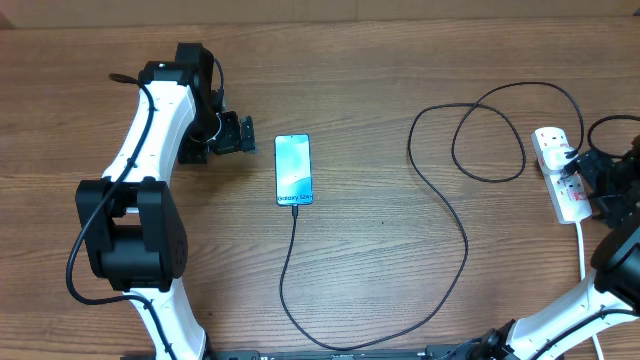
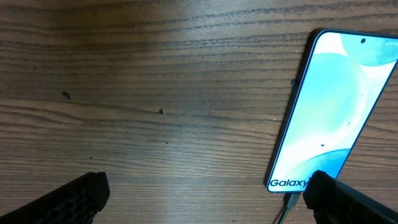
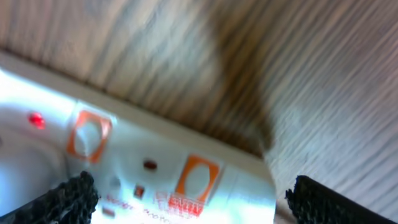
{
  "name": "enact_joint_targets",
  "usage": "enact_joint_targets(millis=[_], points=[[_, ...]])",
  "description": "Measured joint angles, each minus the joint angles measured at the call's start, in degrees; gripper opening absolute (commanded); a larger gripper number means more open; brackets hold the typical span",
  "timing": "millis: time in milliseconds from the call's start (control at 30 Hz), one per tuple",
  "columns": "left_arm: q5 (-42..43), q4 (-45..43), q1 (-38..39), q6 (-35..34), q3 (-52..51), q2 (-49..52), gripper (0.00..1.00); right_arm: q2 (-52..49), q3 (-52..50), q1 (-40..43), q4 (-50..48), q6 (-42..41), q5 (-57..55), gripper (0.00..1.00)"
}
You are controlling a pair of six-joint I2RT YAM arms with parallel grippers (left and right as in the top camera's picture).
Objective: Plug charger to phone and switch on socket
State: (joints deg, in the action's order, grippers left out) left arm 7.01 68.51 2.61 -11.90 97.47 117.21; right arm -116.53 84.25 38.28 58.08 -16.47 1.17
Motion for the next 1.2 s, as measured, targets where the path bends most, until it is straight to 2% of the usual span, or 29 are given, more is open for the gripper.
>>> enact_joint_targets(millis=[267, 600, 1200], points=[[0.0, 0.0, 0.0, 0.0, 0.0, 0.0, 1.0, 1.5, -0.4, -0.6, 3.3, -0.5, 0.0, 1.0], [0.0, 0.0, 0.0, 0.0, 0.0, 0.0, 1.0, 15.8, -0.5, -5.3, 8.7, -0.4, 0.3, 1.0], [0.0, 0.0, 0.0, 0.0, 0.0, 0.0, 1.0, 15.6, -0.5, -7.3, 6.3, -0.2, 0.5, 1.0]])
